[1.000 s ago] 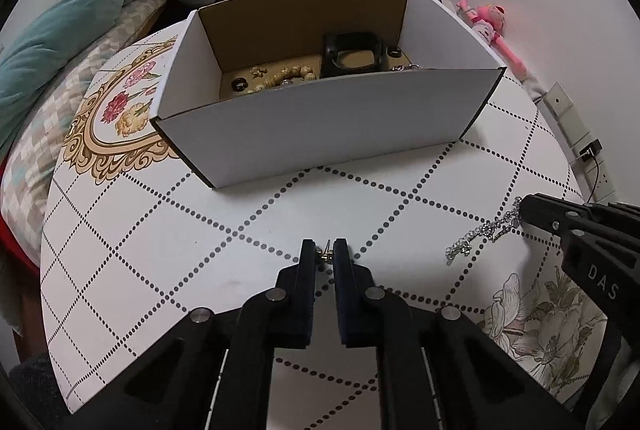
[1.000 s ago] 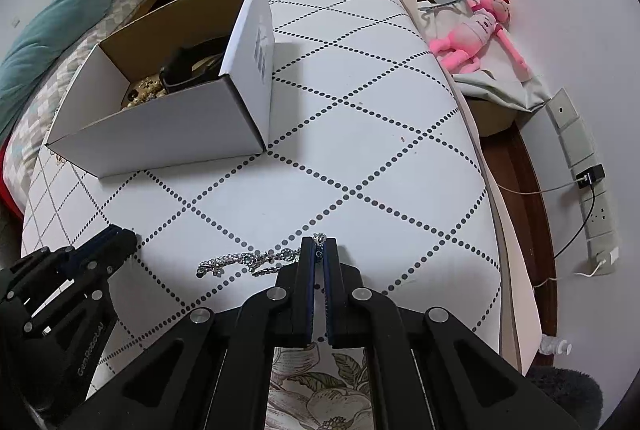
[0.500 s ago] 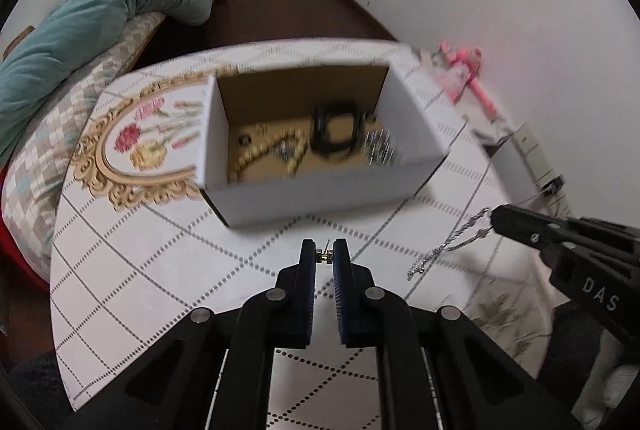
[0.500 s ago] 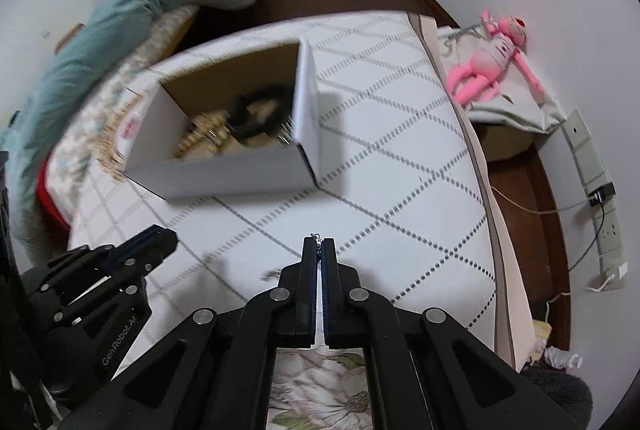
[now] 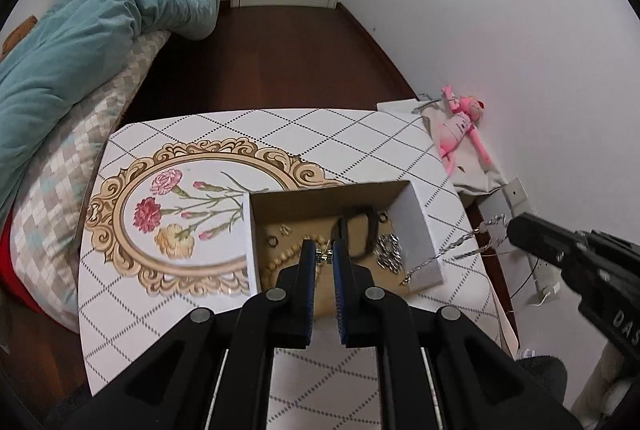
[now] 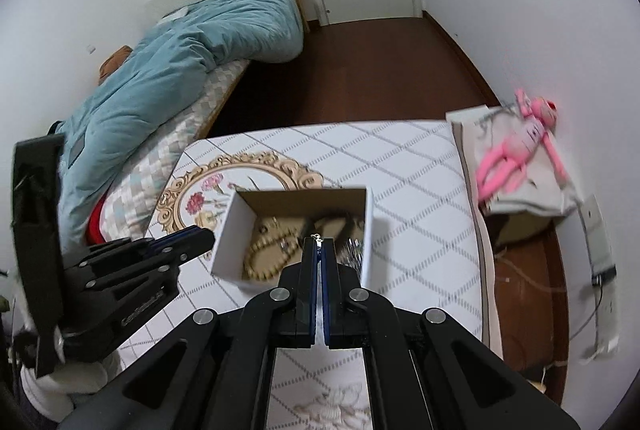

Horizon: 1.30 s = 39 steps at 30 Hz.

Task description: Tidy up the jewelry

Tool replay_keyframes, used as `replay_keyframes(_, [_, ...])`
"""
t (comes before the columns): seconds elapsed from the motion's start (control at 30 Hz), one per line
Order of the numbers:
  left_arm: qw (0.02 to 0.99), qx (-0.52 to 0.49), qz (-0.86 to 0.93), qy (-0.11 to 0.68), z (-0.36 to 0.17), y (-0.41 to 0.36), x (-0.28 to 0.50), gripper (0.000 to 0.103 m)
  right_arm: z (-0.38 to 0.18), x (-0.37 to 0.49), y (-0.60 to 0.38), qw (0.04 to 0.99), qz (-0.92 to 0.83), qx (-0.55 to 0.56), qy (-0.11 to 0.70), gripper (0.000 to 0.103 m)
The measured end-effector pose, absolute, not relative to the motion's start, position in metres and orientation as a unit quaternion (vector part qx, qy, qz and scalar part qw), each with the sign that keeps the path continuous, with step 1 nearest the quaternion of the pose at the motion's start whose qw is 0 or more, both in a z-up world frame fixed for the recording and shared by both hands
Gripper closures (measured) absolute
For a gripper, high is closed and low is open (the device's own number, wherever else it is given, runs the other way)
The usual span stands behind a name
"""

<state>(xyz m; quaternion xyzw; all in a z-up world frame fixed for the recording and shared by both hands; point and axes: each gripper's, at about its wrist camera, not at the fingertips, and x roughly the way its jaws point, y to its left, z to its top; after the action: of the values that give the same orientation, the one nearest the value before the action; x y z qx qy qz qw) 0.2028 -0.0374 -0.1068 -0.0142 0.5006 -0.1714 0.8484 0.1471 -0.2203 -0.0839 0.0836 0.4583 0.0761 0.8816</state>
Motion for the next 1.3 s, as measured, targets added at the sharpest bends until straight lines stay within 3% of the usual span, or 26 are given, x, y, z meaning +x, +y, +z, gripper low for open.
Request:
replay_keyframes(0.37, [0.804,-0.026,-0.156,0.573,-0.152,-0.039,0.253,0.095,-0.146,0.204,-0.199,0.833,0.096,0.087,0.537,0.101])
replay_keyframes(0.47, [0.797,-0.028,-0.145,0.586,-0.155,-0.039,0.261,0.091,-0.163,0.211,-0.201,0.819,0.099,0.096,0.557,0.101])
replay_keyframes(0.53, [0.798,-0.026,-0.134,0.587,-0.155,-0.038,0.265,0.080,-0.175,0.216,-0.201,0.803,0.101,0.106,0.577,0.101])
replay_keyframes(0.6, [0.803,-0.016,-0.122,0.583,-0.152,-0.037,0.266,0.049,-0.182,0.218,-0.202,0.797,0.099,0.108,0.585,0.100])
replay_keyframes(0.67, [0.811,-0.016,-0.114,0.573,-0.149,-0.035,0.265,0.042,-0.187,0.220,-0.203,0.790,0.098,0.113,0.595,0.100])
replay_keyframes(0.73, [0.816,-0.012,-0.107,0.569,-0.146,-0.033,0.264,0.041,-0.187,0.221,-0.205,0.789,0.096,0.116,0.595,0.096])
replay_keyframes(0.83, [0.821,-0.012,-0.096,0.562,-0.144,-0.028,0.261,0.037,-0.181,0.218,-0.208,0.798,0.085,0.112,0.586,0.080])
replay_keyframes(0.97, [0.837,-0.003,-0.068,0.544,-0.141,-0.019,0.251,0.017,-0.168,0.211,-0.214,0.818,0.049,0.082,0.567,0.069])
replay_keyframes(1.03, [0.842,0.002,-0.056,0.536,-0.145,-0.015,0.241,0.009,-0.163,0.204,-0.217,0.828,0.026,0.060,0.556,0.056])
replay_keyframes(1.07, [0.843,0.006,-0.052,0.536,-0.147,-0.015,0.237,0.004,-0.162,0.202,-0.218,0.831,0.017,0.052,0.553,0.044])
replay_keyframes(1.1, [0.843,0.009,-0.050,0.535,-0.149,-0.014,0.234,0.002,-0.162,0.198,-0.218,0.834,0.006,0.038,0.550,0.031])
replay_keyframes(1.3, [0.849,0.023,-0.040,0.526,-0.162,-0.015,0.208,0.001,-0.175,0.181,-0.223,0.836,-0.033,0.011,0.547,0.004])
